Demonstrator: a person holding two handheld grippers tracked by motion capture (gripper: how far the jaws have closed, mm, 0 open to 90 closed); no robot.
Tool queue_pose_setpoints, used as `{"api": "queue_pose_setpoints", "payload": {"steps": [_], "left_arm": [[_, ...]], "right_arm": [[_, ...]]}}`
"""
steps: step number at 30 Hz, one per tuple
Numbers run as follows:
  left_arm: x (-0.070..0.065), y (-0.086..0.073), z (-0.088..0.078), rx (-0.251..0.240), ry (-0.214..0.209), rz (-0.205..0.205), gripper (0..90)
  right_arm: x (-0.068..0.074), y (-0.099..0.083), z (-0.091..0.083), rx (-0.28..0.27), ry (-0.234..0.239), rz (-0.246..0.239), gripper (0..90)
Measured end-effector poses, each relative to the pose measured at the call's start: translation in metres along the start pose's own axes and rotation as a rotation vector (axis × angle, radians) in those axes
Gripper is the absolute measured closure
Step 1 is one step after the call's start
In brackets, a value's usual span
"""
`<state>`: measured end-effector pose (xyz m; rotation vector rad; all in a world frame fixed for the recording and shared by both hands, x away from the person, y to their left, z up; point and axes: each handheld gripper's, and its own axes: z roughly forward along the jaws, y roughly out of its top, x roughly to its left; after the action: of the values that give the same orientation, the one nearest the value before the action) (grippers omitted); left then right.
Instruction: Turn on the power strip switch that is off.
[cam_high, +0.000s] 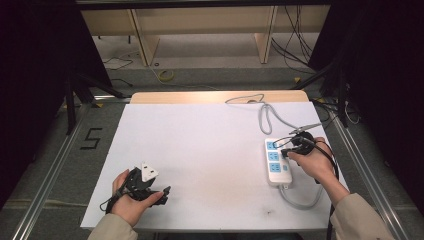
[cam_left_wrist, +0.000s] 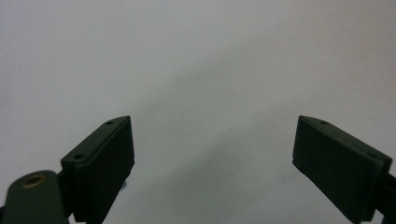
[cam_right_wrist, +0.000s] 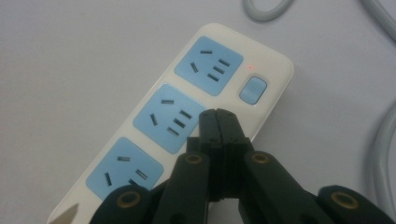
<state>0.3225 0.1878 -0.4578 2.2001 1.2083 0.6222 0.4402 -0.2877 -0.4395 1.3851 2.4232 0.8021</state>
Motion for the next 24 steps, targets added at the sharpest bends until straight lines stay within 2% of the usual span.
{"api": "queue_pose_setpoints", "payload": {"steps": [24], "left_arm": [[-0.0005,-0.0002,0.0000,-0.001,-0.002,0.001,12.4]], "right_arm": [[0.0036,0.0047,0.0022,0.044,-0.021,-0.021,90.0]]}}
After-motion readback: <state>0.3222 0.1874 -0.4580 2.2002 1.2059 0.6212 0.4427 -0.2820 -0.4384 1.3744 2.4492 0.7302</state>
